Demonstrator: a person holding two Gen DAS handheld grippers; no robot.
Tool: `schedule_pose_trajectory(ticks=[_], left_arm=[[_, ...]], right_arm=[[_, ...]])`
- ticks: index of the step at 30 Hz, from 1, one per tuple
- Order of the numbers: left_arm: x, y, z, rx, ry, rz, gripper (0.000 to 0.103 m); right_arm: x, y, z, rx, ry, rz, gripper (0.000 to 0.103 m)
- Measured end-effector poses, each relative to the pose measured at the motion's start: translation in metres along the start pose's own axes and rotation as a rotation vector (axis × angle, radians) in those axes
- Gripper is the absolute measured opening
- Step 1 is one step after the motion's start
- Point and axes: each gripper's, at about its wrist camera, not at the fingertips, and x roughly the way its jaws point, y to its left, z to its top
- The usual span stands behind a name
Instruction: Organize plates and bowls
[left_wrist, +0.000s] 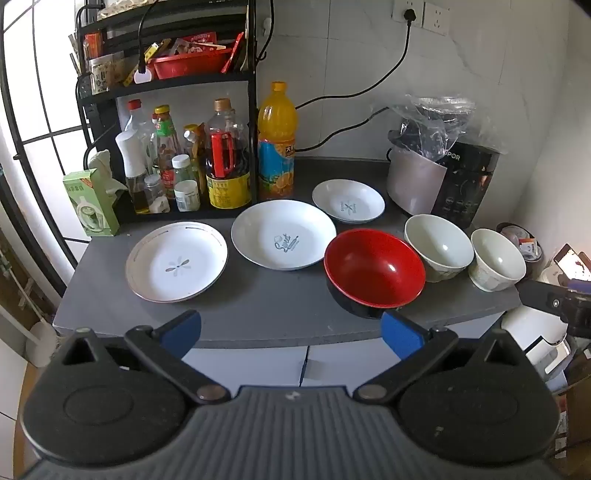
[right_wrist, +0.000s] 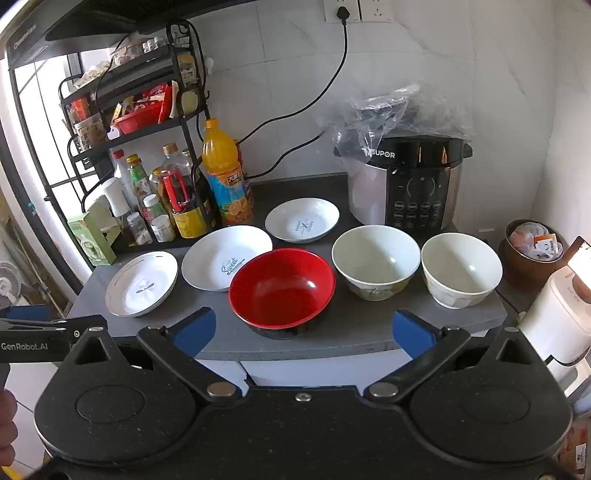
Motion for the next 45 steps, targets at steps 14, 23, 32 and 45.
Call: schedule_pose_trajectory(ticks=[14, 23, 32, 45], left_arm=[[0.0036, -0.0015, -0.0033, -0.001, -0.001, -0.001, 0.103], [0.0017, 0.0007, -0.0007, -0.004, -0.001, -0.007, 0.103], [0.0008, -0.0019, 0.0002, 0.008, -0.007, 0.000, 0.103], [0.0008, -0.0019, 0.0042, 0.024, -0.018, 0.002, 0.103]], right_arm=[[0.0000, 0.0039, 0.0000, 0.011, 0.004, 0.007, 0.103], [0.0030, 0.0018, 0.0007, 0.001, 0.005, 0.010, 0.103], [0.0036, 0.0063, 0.0011, -0.007, 0.002, 0.013, 0.103], [0.0047, 0.0062, 0.0038, -0.011, 0.008, 0.015, 0.103]])
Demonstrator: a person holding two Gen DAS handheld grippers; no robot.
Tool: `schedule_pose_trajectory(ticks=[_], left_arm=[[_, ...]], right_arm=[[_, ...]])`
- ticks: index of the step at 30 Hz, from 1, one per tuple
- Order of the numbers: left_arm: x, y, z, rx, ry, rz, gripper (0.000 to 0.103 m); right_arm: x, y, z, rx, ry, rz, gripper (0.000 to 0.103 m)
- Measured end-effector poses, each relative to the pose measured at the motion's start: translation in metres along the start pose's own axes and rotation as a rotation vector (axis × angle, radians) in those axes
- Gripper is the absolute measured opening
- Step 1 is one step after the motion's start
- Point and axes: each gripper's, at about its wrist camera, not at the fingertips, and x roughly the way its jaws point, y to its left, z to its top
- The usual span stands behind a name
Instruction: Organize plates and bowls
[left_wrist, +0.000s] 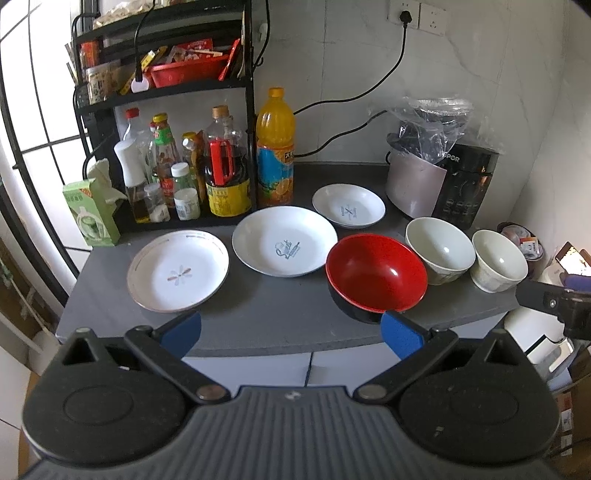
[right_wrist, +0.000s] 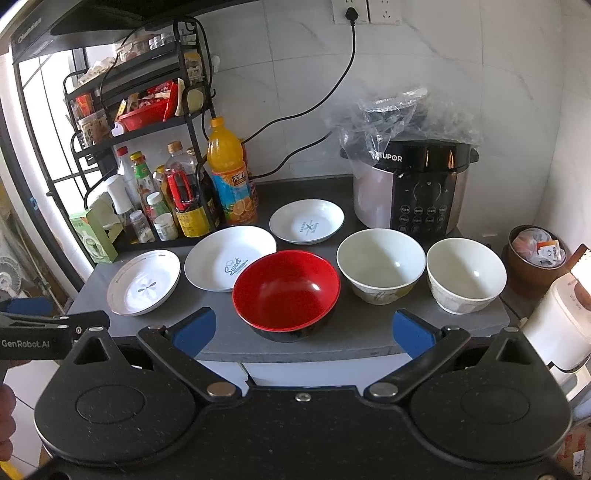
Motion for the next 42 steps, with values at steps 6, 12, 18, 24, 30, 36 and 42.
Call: schedule_pose_trajectory(ticks=[6, 12, 18, 24, 30, 36, 42], left_arm=[[0.003, 0.002, 0.003, -0.006, 0.002, -0.011, 0.103], [0.006, 0.005, 0.004, -0.004, 0.008, -0.012, 0.103], [0.006, 0.003, 0.004, 0.003, 0.006, -0.016, 0.103], [0.008, 0.000, 0.006, 0.004, 0.010, -0.018, 0.103], [0.009, 0.000, 0.005, 0.005, 0.017, -0.018, 0.103], [0.010, -0.002, 0.006, 0.006, 0.019, -0.022, 0.103], [0.011, -0.003, 0.008, 0.009, 0.023, -0.017, 0.103]], right_arm=[[-0.002, 0.004, 0.000, -0.021, -0.006, -0.004, 0.103], [-0.003, 0.005, -0.001, -0.031, -0.010, -0.006, 0.103], [-0.002, 0.007, -0.002, -0.053, -0.012, -0.021, 0.103], [0.000, 0.007, -0.003, -0.058, -0.003, -0.022, 0.103], [0.002, 0.008, -0.003, -0.062, 0.003, -0.029, 0.103], [0.007, 0.008, -0.004, -0.065, 0.011, -0.024, 0.103], [0.009, 0.007, -0.004, -0.059, 0.018, -0.019, 0.103]])
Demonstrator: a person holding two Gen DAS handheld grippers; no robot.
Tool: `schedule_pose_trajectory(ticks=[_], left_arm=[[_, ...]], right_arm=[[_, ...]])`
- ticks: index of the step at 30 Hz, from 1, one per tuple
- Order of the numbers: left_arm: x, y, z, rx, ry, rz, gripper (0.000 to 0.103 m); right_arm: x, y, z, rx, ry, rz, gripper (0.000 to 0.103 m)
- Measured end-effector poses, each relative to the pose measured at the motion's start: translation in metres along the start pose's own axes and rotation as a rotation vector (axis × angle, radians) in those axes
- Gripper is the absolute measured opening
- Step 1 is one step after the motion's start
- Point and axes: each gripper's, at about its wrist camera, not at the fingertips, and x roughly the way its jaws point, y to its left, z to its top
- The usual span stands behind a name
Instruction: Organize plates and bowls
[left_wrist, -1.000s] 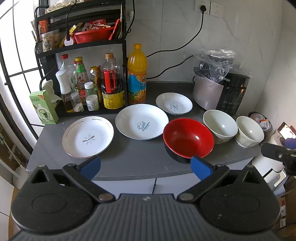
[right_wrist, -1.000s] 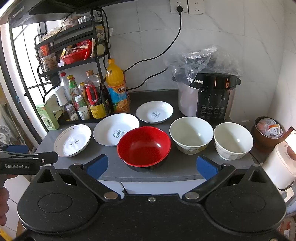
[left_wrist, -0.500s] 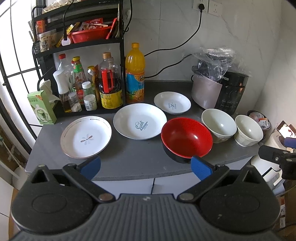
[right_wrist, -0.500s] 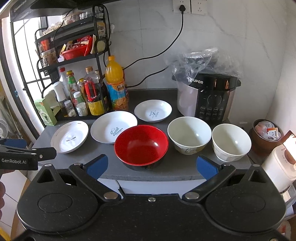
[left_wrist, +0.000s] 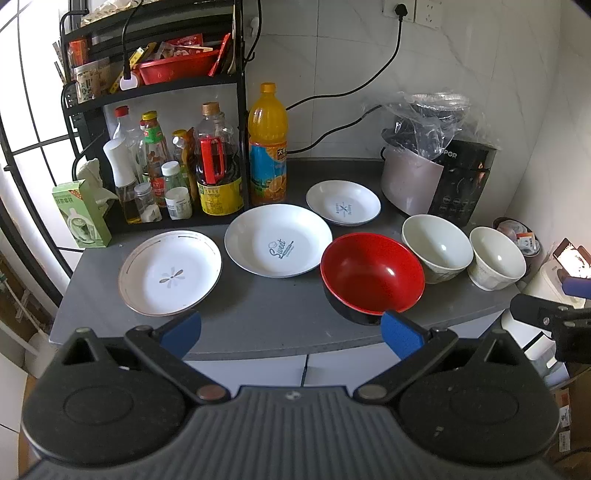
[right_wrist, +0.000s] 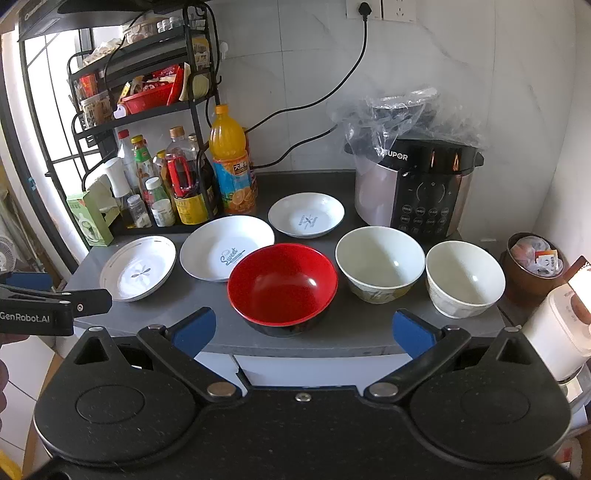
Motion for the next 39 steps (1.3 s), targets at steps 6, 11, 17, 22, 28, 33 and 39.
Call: schedule_pose_trajectory(ticks=[6, 11, 17, 22, 28, 33, 39], left_arm=[[0.000, -0.002, 0.004, 0.003, 0.003, -0.007, 0.103], [0.001, -0.008, 0.009, 0.001, 0.004, -0.003, 0.103], [0.002, -0.013, 0.014, -0.006, 0.022, -0.007, 0.102], [0.005, -0.012, 0.018, -0.002, 0.018, -0.024, 0.100], [0.020, -0.006, 0.027, 0.022, 0.021, -0.066, 0.100], [0.044, 0.000, 0.040, 0.057, 0.014, -0.121, 0.097], [0.081, 0.010, 0.067, 0.112, 0.015, -0.205, 0.093]], right_arm=[[-0.002, -0.004, 0.003, 0.013, 0.010, 0.031, 0.103], [-0.003, -0.007, 0.006, 0.003, 0.008, 0.043, 0.103], [0.000, -0.013, 0.007, 0.025, 0.026, 0.039, 0.103], [0.004, -0.015, 0.007, 0.044, 0.035, 0.031, 0.103], [0.013, -0.014, 0.010, 0.087, 0.048, 0.007, 0.102], [0.026, -0.007, 0.014, 0.095, 0.049, -0.040, 0.090], [0.047, 0.003, 0.025, 0.167, 0.047, -0.128, 0.086]])
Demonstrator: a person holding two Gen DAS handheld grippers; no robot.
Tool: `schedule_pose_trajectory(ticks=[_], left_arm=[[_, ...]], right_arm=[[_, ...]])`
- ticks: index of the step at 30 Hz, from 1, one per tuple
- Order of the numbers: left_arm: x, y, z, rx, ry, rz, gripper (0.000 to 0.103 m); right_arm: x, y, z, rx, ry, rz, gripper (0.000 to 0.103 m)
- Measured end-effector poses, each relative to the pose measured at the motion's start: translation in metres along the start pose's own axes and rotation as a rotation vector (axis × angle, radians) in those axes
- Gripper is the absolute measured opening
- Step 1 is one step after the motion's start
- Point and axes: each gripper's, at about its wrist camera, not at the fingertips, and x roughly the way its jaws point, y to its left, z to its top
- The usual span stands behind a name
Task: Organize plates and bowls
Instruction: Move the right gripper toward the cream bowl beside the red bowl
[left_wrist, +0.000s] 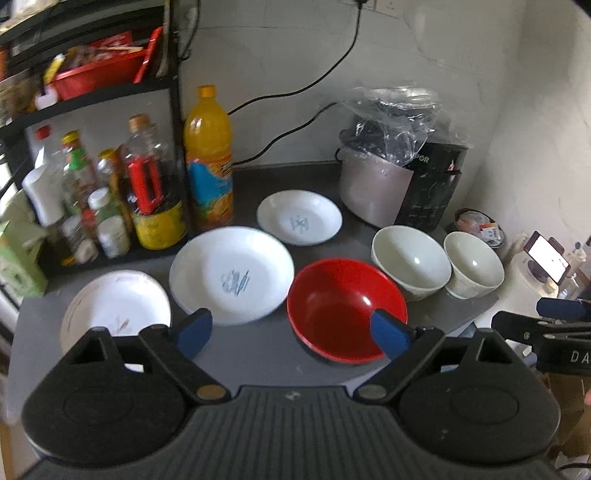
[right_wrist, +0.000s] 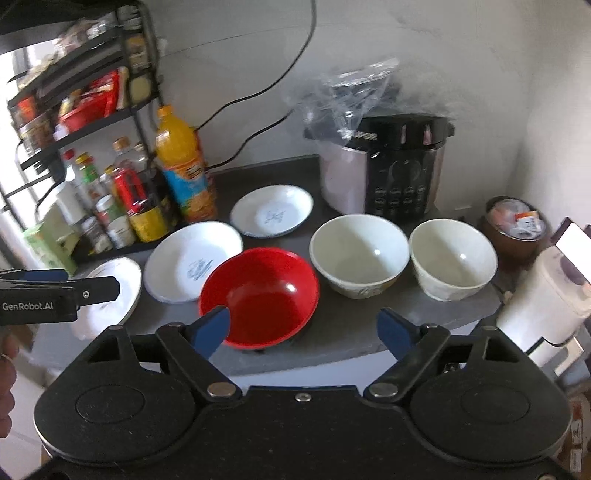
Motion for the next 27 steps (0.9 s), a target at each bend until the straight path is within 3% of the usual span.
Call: schedule_pose_trajectory(ticks=[12, 19, 27], left_arm=[[0.044, 0.030, 0.049, 0.081, 0.024, -0.074, 0.084], [0.066, 0.020, 0.061, 0.100, 0.048, -0.088, 0.074], [0.098, -0.009, 0.075, 0.091, 0.073, -0.078, 0.062]], right_arm=[[0.040, 0.023, 0.018, 0.135, 0.002, -0.060, 0.085], [0.063, 0.016, 0.028, 0.167, 0.011, -0.065, 0.075], [0.087, -0.018, 0.041, 0.175, 0.022, -0.036, 0.066]])
